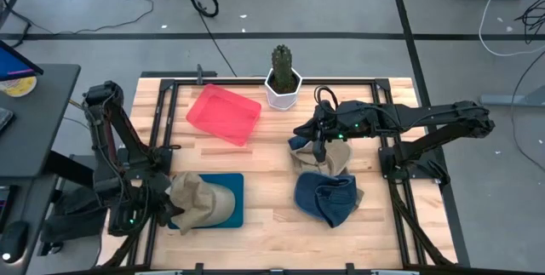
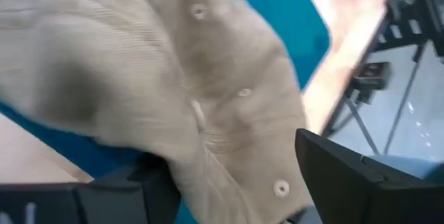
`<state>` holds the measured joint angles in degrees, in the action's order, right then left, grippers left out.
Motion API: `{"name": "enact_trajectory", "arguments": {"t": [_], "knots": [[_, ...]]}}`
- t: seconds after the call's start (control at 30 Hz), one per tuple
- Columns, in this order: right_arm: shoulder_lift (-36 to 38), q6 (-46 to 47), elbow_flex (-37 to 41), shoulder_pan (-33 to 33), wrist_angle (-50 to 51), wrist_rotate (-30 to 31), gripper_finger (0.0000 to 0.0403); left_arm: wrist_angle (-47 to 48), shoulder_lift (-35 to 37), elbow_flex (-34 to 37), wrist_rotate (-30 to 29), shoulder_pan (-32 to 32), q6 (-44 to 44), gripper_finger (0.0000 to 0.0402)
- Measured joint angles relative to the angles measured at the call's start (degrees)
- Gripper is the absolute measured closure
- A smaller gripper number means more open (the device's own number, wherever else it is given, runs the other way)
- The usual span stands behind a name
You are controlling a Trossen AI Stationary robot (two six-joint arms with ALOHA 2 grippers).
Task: Pick & Place hat
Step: Put the top brown cap into the blue bin
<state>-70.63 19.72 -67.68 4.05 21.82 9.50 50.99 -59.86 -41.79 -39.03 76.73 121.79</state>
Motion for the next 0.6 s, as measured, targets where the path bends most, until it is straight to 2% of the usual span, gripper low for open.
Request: {"name": "enact_trajectory", "arguments": {"t": [0.2, 0.47, 0.6], "knots": [[0.0, -1.38, 0.0, 0.0, -0.11, 0.0, 0.0376, 1.77, 1.49, -4.49, -1.24, -0.05, -2.5, 0.0127], [0.0, -2.21, 0.0, 0.0, -0.18, 0.02, 0.0376, 14.17, 1.53, -14.94, -13.02, -2.54, -5.46, 0.0127], [0.0, -2.21, 0.0, 0.0, -0.18, 0.0, 0.0376, 17.36, 1.6, -20.05, -13.39, -5.19, -11.24, 0.0127]]}}
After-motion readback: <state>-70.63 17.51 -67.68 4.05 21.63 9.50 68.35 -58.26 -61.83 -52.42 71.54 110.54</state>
